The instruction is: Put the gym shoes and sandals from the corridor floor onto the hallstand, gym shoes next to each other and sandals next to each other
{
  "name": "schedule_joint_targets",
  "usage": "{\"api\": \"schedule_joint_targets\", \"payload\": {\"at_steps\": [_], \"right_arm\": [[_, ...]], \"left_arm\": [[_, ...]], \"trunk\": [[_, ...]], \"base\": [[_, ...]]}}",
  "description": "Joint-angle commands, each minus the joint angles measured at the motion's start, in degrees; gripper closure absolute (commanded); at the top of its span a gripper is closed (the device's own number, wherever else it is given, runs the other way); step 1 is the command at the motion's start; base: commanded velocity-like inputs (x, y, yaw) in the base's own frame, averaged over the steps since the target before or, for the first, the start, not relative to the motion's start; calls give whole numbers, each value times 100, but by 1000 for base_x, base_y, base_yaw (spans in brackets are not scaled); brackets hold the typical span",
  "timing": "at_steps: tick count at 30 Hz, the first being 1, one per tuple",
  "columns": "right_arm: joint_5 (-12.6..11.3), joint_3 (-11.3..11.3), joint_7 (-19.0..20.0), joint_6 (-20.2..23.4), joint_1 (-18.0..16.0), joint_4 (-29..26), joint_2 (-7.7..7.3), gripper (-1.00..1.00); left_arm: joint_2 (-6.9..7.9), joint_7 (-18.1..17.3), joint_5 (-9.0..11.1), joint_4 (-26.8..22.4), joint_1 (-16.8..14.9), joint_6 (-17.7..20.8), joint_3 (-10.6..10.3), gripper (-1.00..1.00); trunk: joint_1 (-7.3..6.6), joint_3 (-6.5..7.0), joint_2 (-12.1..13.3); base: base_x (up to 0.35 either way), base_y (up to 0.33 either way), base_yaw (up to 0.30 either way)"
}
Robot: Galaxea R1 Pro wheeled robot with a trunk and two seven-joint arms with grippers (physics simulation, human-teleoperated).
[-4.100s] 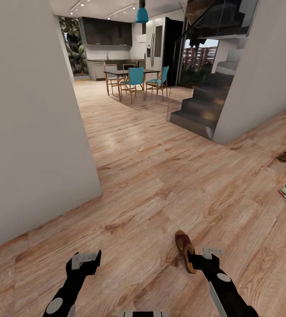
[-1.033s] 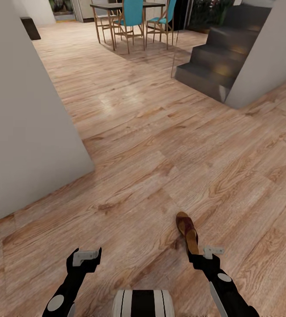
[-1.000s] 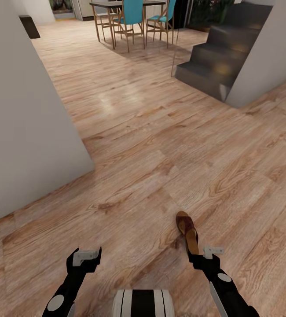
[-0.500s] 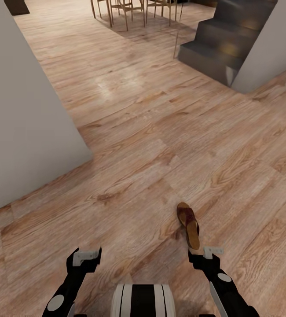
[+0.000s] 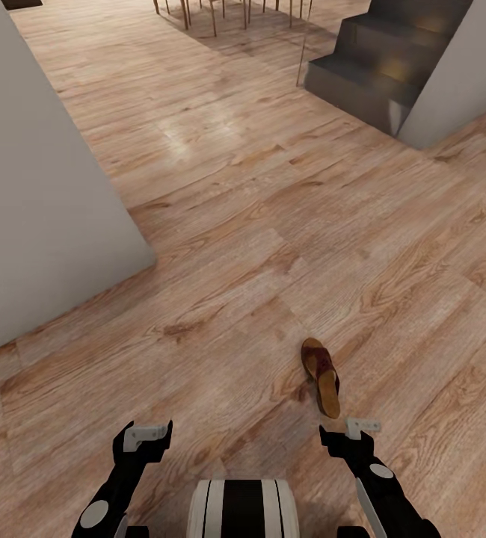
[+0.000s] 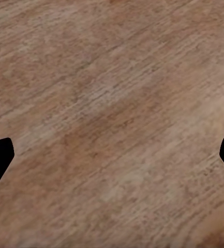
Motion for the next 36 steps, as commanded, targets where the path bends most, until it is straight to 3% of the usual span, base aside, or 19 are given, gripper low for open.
{"api": "schedule_joint_targets", "payload": {"at_steps": [1, 12, 22, 36], "right_arm": [[8, -8, -3, 33, -1, -10, 3, -100], [8, -8, -3, 32, -1, -10, 3, -100], [8, -8, -3, 34, 0, -10, 3, -100], [8, -8, -3, 33, -1, -10, 3, -100]], "left_arm": [[-4, 2, -5, 1, -1, -15, 7, -100], [-4, 7, -5, 1, -1, -10, 9, -100], [-4, 2, 1, -14, -1, -11, 9, -100], [-4, 4, -1, -94, -1, -17, 9, -100]], "trunk": [[0, -3, -1], [0, -4, -1], [0, -6, -1], [0, -125, -1]], "base": [[83, 0, 0], [240, 0, 0], [20, 0, 0], [0, 0, 0]]}}
